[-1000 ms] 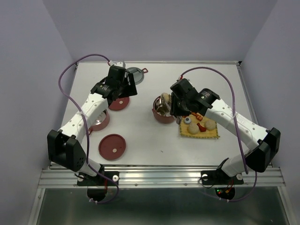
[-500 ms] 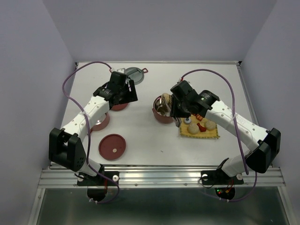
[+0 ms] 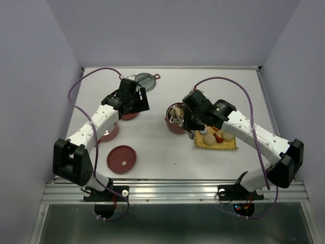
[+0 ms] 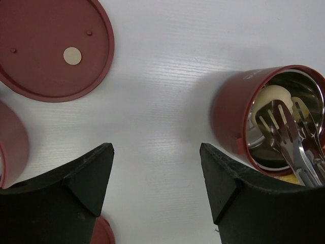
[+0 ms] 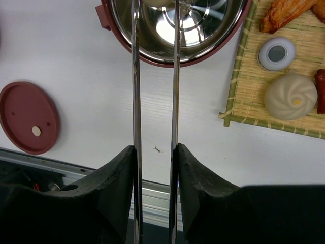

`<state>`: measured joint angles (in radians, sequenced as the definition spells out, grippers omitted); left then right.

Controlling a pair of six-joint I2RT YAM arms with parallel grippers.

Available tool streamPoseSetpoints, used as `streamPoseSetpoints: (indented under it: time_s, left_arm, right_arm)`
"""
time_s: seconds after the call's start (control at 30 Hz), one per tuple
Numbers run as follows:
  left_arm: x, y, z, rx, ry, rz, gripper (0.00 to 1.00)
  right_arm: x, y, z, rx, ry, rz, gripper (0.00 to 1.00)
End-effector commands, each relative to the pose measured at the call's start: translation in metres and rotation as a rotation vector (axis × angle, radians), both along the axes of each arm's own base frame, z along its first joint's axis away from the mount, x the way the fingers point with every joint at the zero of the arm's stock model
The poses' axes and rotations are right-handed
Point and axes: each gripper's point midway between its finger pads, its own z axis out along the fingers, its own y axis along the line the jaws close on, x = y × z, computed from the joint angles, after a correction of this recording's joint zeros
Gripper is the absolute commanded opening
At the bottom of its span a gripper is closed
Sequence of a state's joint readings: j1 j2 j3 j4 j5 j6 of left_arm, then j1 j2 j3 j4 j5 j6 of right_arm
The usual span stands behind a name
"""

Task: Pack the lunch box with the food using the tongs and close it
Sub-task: Place the fake food in the packing box.

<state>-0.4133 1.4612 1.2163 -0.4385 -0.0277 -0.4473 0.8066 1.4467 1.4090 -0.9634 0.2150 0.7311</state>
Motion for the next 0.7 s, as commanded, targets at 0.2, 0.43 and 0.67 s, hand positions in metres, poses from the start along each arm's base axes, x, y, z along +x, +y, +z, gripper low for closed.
streamPoseSetpoints:
  time_s: [0.2,0.43,0.67]
  left_arm:
    - [-0.002,-0.003,0.0,-0.014,-0.021,-0.013,0.8]
    - [-0.004,-0.002,-0.007,-0.008,-0.01,-0.016,0.8]
    - [-0.003,-0.004,-0.008,-0.014,-0.009,-0.022,0.8]
  right_arm:
    - [0.015,0.005,0.005,-0.002,-0.069,-0.021,0.38]
    - [0.014,0.005,-0.002,-0.013,-0.054,-0.02,0.46]
    - [0.013,0.003,0.001,-0.013,-0.058,-0.025,0.48]
